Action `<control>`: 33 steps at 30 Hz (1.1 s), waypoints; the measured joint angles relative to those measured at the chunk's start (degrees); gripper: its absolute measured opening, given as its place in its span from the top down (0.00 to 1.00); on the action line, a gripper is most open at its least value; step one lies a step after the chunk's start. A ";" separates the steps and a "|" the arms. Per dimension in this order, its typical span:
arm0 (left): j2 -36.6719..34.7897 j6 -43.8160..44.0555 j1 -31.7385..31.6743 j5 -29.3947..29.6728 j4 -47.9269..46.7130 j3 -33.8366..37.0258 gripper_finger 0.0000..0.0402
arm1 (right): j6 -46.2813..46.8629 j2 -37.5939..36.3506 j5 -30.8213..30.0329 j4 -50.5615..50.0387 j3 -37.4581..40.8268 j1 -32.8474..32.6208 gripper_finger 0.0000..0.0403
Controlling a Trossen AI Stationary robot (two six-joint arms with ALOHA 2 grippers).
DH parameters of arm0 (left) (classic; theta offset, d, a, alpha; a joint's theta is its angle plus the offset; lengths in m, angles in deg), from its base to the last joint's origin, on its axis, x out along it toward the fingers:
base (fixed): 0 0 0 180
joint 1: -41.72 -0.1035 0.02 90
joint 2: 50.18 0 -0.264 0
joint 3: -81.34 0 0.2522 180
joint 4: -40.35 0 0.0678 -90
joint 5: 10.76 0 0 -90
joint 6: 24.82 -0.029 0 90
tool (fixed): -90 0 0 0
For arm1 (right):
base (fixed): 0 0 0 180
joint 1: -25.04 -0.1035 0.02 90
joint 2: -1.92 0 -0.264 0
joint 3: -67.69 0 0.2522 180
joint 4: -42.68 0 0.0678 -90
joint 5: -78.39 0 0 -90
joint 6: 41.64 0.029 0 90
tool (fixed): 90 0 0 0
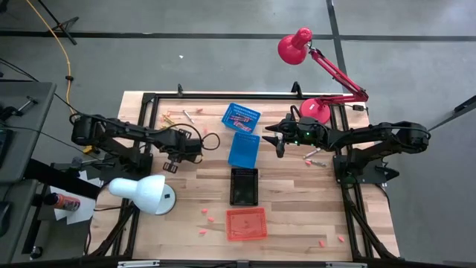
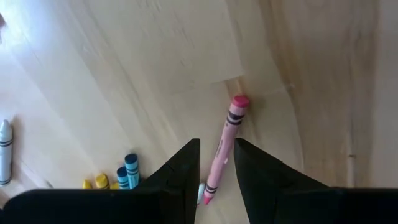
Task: Sort crayons
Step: Put the pink crayon into the top blue bin
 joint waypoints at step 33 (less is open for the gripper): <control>-0.13 -2.84 -0.36 -2.65 5.22 4.60 0.78 | 0.00 0.01 0.00 -0.07 0.00 -0.01 0.49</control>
